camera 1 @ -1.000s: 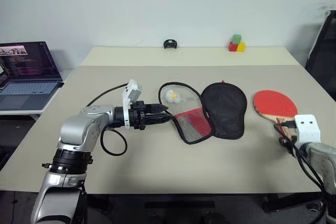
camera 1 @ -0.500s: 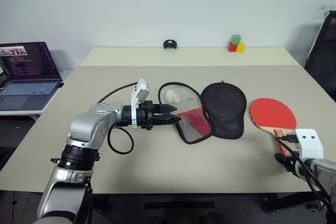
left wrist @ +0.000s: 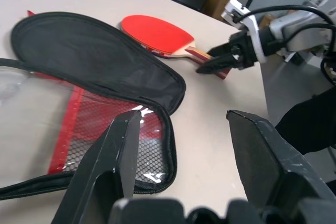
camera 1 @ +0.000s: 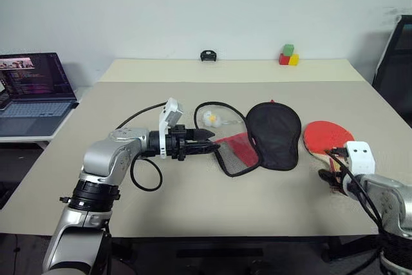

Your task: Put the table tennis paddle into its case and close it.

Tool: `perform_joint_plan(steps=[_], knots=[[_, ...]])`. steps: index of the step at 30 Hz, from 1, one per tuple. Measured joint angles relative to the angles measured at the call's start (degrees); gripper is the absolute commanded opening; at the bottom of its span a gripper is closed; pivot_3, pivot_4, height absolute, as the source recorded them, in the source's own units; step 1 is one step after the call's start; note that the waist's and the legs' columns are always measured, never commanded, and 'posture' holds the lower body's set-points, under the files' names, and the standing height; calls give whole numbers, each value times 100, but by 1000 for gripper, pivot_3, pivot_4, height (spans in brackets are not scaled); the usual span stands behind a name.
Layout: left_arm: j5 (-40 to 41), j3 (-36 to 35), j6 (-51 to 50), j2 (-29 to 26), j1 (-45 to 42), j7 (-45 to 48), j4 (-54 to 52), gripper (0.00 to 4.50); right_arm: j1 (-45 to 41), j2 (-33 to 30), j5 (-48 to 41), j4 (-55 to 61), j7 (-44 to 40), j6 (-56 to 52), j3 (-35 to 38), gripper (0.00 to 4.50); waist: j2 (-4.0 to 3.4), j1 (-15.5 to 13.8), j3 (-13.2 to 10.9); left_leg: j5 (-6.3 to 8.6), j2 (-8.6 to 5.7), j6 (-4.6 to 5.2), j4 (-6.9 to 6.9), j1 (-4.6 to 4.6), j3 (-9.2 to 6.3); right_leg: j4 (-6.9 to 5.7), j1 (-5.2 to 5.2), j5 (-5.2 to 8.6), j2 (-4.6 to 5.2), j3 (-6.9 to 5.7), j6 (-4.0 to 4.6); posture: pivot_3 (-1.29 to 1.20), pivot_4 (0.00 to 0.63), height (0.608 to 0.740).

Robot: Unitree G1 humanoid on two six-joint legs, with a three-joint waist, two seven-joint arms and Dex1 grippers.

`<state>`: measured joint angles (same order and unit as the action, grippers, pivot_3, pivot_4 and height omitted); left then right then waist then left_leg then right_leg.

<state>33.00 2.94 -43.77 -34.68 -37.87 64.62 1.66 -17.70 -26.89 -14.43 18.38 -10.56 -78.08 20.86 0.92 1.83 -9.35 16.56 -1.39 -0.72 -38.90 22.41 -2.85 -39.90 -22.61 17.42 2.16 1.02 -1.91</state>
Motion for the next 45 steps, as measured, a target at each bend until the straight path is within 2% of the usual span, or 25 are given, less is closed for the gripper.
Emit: perform_joint_plan(steps=[10, 13, 16, 19, 33, 40, 45], knots=[[14, -33, -58, -194, 1, -7, -81, 2844, -91, -17, 29, -589, 69, 595, -26, 3332, 4, -2, 0, 1, 1, 1, 1, -52, -2, 12, 56, 0, 1, -2, -1, 0, 150, 740], [14, -50, -57, -208, 1, -8, -81, 2844, -72, 13, 30, -560, 97, 571, -25, 2738, 6, -4, 1, 1, 0, 1, 1, -52, -2, 13, 57, 0, 2, -2, -1, 0, 150, 740], [13, -51, -57, -219, 1, -14, -81, 2844, -64, 121, 32, -490, 220, 525, -7, 1821, 7, -7, 2, 1, 0, 1, 1, -52, -5, 14, 57, 0, 2, -3, -1, 0, 150, 740], [11, -118, -57, -267, 1, -42, -79, 2844, -71, 251, 47, -444, 393, 521, 73, 1123, 9, -15, 3, 1, 0, 1, 1, -51, -6, 14, 57, 0, 2, -4, -1, 0, 150, 740], [12, -417, -61, -569, 163, -161, -77, 2844, -280, 654, 222, -201, 995, 373, 363, 1095, -10, -15, -10, 1, -1, 1, 11, -43, -5, 24, 46, 0, 3, -3, -1, 0, 150, 740], [-2, -474, -48, -577, 222, -158, -68, 2844, -1064, 787, 250, 229, 1257, 181, 600, 1095, -23, 25, -18, 1, 2, 1, 25, -34, -4, 33, 31, 2, 1, 1, 3, 0, 150, 740], [-25, -488, -31, -582, 230, -158, 59, 2844, -1720, 1406, 242, 672, 1478, -295, 511, 1095, -24, 28, -18, 1, 2, 0, 37, -34, -5, 43, 29, 2, 1, -1, 3, 0, 150, 740]])
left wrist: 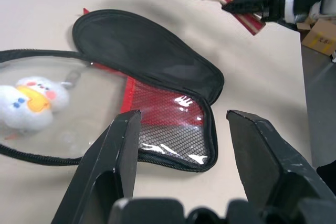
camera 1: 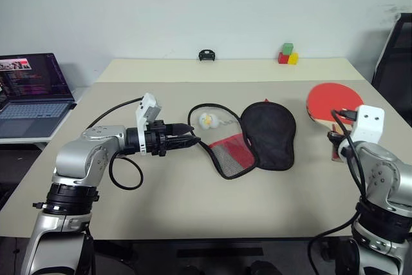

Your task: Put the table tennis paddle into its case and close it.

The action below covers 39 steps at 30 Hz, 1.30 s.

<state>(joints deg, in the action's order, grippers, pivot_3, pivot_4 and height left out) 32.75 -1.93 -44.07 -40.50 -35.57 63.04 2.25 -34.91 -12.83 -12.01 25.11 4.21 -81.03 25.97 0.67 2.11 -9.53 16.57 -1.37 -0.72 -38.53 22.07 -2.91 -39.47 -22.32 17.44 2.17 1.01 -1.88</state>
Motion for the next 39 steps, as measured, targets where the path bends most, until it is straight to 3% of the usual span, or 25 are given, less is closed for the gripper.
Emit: perform_joint_plan(steps=[6, 11, 16, 39], knots=[[-6, -8, 88, -1, 0, 22, 62, 2844, -350, 1154, 4, -49, 236, -228, -553, 1095, -1, -1, 0, -3, -1, -5, 30, 1, 2, 11, -13, 1, 2, 3, 3, 0, 150, 740], [10, -60, 121, -86, 12, 128, 70, 2844, -478, 1590, 98, -502, 366, 58, -802, 1095, -1, -25, 0, -14, -1, -25, 48, 12, -1, 43, -19, 1, 3, -4, 4, 0, 150, 740], [13, -84, 204, -182, 85, 221, 67, 2844, -435, 1551, 190, -918, 347, 463, -934, 1095, -1, -12, 1, -24, -4, -40, 43, 89, 5, 28, -100, 0, 6, 0, 4, 0, 150, 740], [-369, 167, 1240, -429, -86, 1038, -54, 2844, 7, 1452, 410, -1540, 309, 1118, -1400, 1095, -1, 116, 1, -25, -2, -41, 41, 83, 10, 0, -102, 0, 3, 4, 4, 0, 150, 740]])
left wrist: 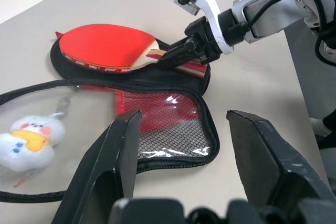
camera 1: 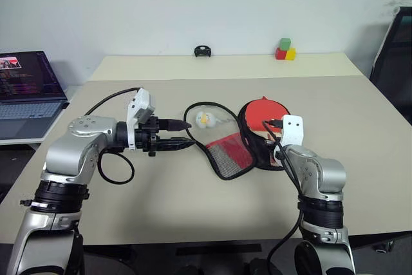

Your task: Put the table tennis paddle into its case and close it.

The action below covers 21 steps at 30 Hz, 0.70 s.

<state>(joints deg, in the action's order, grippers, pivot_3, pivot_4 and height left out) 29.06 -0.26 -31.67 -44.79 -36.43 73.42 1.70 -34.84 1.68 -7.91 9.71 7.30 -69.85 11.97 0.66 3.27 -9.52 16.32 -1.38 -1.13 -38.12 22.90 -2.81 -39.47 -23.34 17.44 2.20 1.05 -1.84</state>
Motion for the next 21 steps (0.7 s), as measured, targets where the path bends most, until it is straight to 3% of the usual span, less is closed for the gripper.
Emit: perform_joint_plan(steps=[2, 12, 21], knots=[[-10, 0, 14, 0, 0, -1, 11, 2844, 0, 20, 0, -1, 8, -12, 5, 1095, 0, 0, 0, 0, 0, 0, -1, -1, 0, -3, 0, 0, 0, 0, 0, 0, 150, 740], [-26, 1, 80, 1, 0, -15, 41, 2844, 0, 293, -3, 65, 36, -40, -47, 4340, 0, 1, 0, 4, 0, 8, -14, -5, -2, -26, 0, 0, 0, 0, 0, 0, 150, 740], [-218, 4, 103, 11, 48, -181, 172, 2844, -1, 463, -64, 929, 39, -639, 141, 4340, 0, -2, 0, 6, 0, 12, -31, -7, -7, -46, 0, 1, -2, -2, 1, 0, 150, 740]])
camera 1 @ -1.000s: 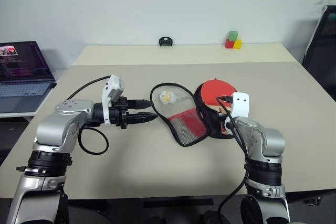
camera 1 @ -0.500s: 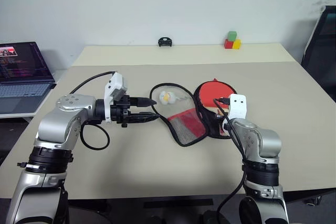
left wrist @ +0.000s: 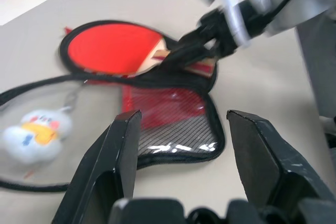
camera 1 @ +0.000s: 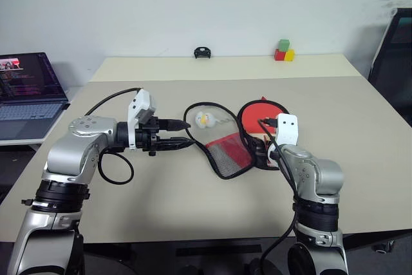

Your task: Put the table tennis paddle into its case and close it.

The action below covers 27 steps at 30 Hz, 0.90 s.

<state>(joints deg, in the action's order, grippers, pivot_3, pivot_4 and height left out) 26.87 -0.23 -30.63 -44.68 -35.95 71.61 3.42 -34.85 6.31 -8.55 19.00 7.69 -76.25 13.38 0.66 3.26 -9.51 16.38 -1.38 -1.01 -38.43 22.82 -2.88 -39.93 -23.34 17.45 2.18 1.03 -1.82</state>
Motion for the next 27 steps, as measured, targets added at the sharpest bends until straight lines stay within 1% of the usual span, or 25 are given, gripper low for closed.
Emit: perform_joint_plan(steps=[4, 6, 7, 9, 11, 13, 17, 21, 24, 27], knots=[[-152, 4, 12, 124, 33, -229, 152, 2844, 69, 82, -63, 687, -36, -562, 143, 4340, 0, -8, 0, 0, 0, 1, -8, 1, -2, -3, 1, 0, 0, -1, 0, 0, 150, 740], [-250, 13, 61, 201, 32, -355, 217, 2844, 96, -32, -150, 898, -228, -746, 137, 4340, 0, -7, 0, 1, 0, 1, -14, 2, -2, -4, 2, 0, -1, -2, 0, 0, 150, 740], [-333, 29, 140, 251, 16, -456, 298, 2844, 121, -329, -290, 930, -489, -758, 35, 4340, 0, -6, 0, 1, -1, 2, -21, 1, -2, -5, 4, 0, 0, -2, 0, 0, 150, 740], [-575, 69, 264, 372, 2, -768, 621, 2844, 146, -1304, -639, 1005, -1245, -594, -225, 4340, 0, -10, 0, 3, -5, 5, -31, 2, -2, -3, 12, 0, 0, -5, 0, 0, 150, 740], [-734, 100, 267, 420, 10, -944, 884, 2844, 186, -1883, -946, 1054, -1819, -476, -163, 4340, 3, -13, 2, 3, -4, 6, -33, 2, -6, -3, 14, 0, -1, -8, 0, 0, 150, 740], [-800, 138, 276, 468, 31, -956, 949, 2844, 307, -2132, -1174, 1115, -2199, -429, -97, 4340, 4, -14, 2, 3, 0, 6, -32, 4, -10, -5, 14, 0, -3, -9, 0, 0, 150, 740], [-939, 322, 488, 583, 34, -921, 1178, 2844, 464, -2677, -1939, 1187, -3154, -369, 31, 4340, 4, -6, 2, 3, 0, 6, -34, 5, -5, -5, 13, 0, -3, -4, 0, 0, 150, 740], [-1108, 380, 646, 606, 28, -914, 1508, 2844, 373, -3592, -2651, 1215, -4123, -120, 266, 4340, 5, -30, 1, 4, -1, 6, -37, 5, -8, -4, 15, 0, -2, -8, 0, 0, 150, 740], [-1201, 448, 766, 644, 17, -896, 1695, 2844, 197, -4237, -2988, 1108, -4693, 135, 338, 4340, 6, -40, 1, 4, -1, 7, -38, 5, -7, -3, 17, 0, -2, -8, 0, 0, 150, 740], [-1281, 465, 874, 754, -17, -897, 1900, 2844, 139, -4707, -3249, 941, -5147, 358, 347, 4340, 9, -60, 0, 4, 0, 7, -39, 7, -8, -3, 17, 0, -1, -10, 0, 0, 150, 740]])
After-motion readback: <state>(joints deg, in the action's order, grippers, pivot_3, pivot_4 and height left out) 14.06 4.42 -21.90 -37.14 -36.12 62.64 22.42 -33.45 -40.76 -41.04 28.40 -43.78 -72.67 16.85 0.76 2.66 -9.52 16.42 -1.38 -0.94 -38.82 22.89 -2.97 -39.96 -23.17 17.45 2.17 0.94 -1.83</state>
